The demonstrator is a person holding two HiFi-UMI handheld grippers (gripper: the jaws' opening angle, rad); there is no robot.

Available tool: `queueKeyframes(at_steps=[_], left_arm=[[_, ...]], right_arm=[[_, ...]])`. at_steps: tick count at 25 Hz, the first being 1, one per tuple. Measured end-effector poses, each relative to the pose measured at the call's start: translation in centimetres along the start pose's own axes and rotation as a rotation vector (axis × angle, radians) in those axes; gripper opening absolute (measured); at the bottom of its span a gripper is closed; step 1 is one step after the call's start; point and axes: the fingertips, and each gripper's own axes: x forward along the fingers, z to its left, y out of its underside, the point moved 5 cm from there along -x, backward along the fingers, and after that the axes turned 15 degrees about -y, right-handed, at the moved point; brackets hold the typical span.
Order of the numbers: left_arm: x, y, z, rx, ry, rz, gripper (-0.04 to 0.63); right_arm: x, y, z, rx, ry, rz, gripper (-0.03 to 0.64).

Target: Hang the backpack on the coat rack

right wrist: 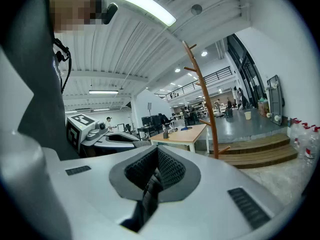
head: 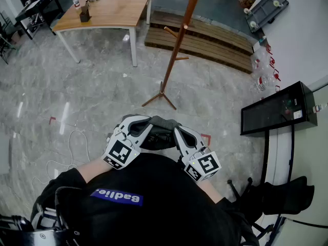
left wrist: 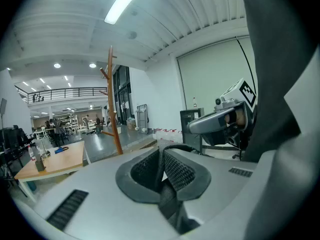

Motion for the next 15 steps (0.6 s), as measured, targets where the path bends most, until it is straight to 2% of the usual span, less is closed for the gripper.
queueKeyframes(at_steps=[15], left_arm=[[-0.52, 0.1, -0.19, -0.01, -0.01, 0.026, 0.035]], right_arm=[[0.06, -0.17, 0.76, -0.007, -0.036, -0.013, 0.005]])
